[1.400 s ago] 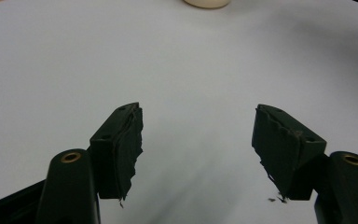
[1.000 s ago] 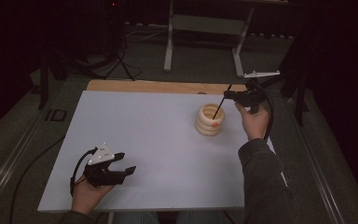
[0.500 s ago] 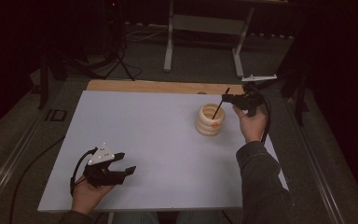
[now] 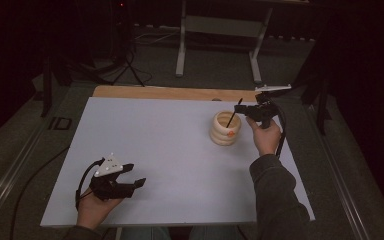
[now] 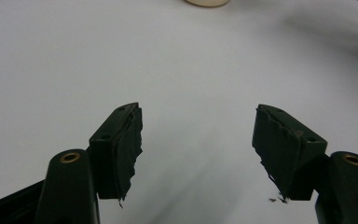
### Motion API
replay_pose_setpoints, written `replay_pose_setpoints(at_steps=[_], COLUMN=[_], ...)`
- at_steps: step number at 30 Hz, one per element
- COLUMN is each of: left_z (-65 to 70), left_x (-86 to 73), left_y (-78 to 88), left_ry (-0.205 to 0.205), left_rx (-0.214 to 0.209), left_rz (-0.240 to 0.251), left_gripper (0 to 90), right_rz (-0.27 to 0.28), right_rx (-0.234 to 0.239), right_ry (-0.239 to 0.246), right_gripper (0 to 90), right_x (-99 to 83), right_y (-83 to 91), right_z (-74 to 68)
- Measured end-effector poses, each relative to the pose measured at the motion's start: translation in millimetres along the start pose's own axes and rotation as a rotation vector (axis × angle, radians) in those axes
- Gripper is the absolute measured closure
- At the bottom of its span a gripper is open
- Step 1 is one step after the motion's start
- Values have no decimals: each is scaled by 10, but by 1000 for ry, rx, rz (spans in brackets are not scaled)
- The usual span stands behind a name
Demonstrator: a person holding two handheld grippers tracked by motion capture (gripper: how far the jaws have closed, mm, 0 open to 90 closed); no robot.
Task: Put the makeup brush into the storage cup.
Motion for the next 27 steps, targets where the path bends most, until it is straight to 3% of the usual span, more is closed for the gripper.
replay_pose_setpoints(at_steps=[27], left_z=[-1], left_x=[-5], left_y=[-3], left_ry=[-1], left_rx=[0], left_rz=[-3], left_gripper=[331], right_rz=[-20], right_rx=[0], right_ry=[-18], right_gripper=[852], right_x=[-206], right_y=[-164], right_z=[30])
Point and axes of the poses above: each handheld gripper's, and its own axes: y roughly backward along the jaws, x roughly out of its top, z roughly to its right, the point moved 8 cm from there along -y, roughly forward along the jaws, and after that the axes turned 3 degrees about x, right-handed, at the moved point
